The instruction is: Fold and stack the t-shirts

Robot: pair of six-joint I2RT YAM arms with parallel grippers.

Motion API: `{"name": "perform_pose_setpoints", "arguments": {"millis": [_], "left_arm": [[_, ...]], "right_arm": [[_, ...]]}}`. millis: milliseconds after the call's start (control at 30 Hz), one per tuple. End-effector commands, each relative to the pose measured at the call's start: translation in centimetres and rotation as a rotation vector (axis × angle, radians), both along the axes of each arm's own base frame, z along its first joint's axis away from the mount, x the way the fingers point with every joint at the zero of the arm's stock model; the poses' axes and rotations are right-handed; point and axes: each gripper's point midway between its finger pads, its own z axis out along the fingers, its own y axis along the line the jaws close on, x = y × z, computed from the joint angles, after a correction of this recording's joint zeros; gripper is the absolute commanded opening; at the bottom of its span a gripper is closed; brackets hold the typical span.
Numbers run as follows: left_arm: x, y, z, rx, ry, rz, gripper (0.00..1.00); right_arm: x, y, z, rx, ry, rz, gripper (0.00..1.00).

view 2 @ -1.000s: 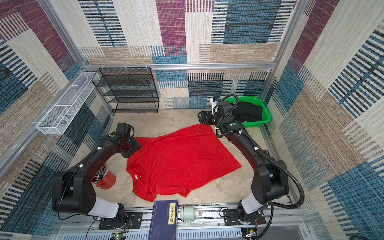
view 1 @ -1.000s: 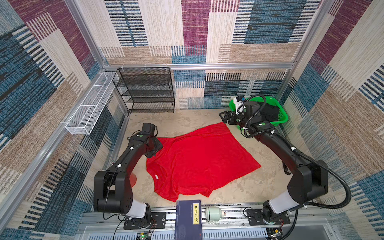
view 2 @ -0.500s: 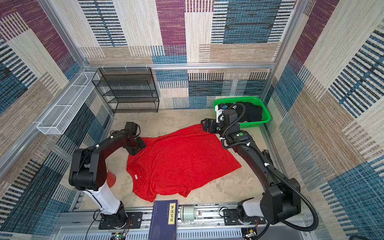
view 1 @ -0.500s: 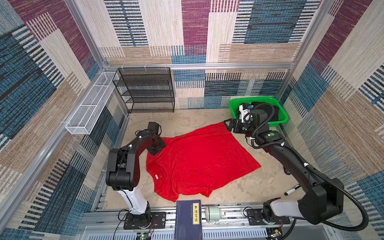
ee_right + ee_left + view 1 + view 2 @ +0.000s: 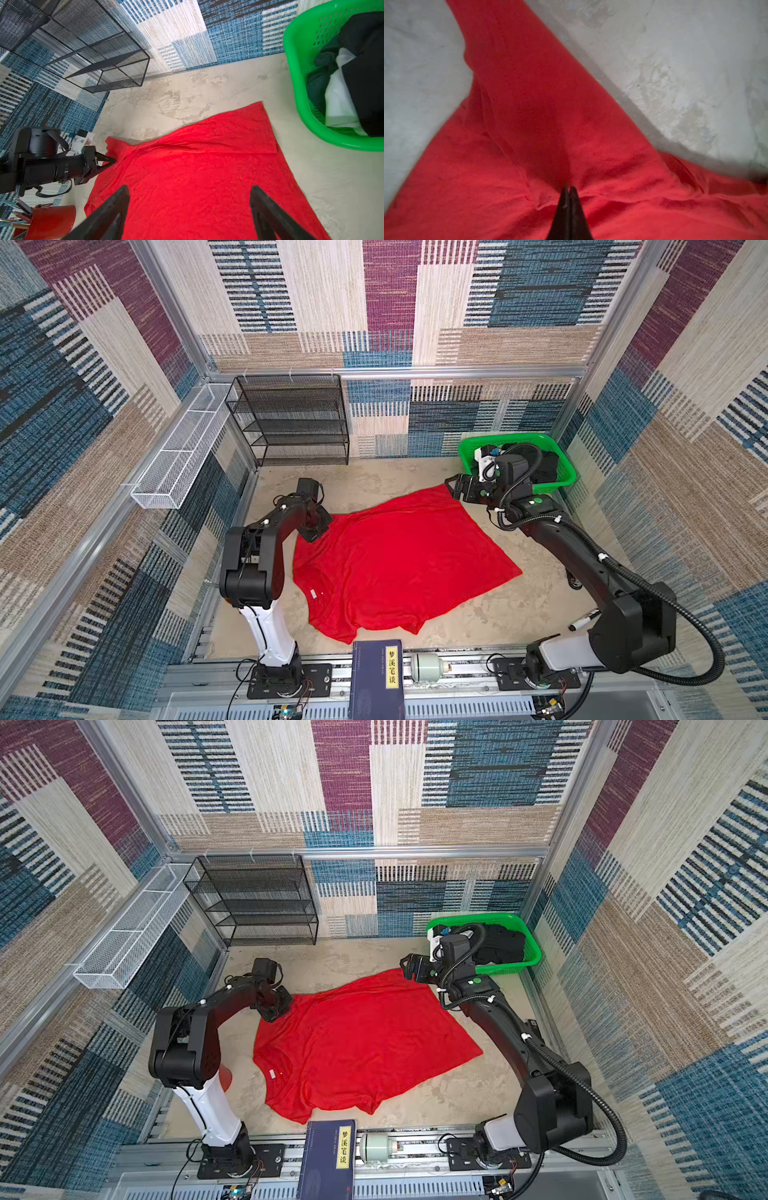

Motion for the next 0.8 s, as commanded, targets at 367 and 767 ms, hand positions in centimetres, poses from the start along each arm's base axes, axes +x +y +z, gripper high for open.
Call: {"name": "perform_pose_setpoints", "arguments": {"millis": [367,767], "left_arm": [[-0.7,0.4,2.8,0.027,0.018,-0.022,0.17],[-1.6,0.0,-1.0,-0.010,0.082,0.006,0.28]], "right_arm": [[3.4,1.5,0.7,0.005,-0.020,0.034,0.91],[3.8,2.1,-0.5,-0.005,0.019,0.065,0.91]]}}
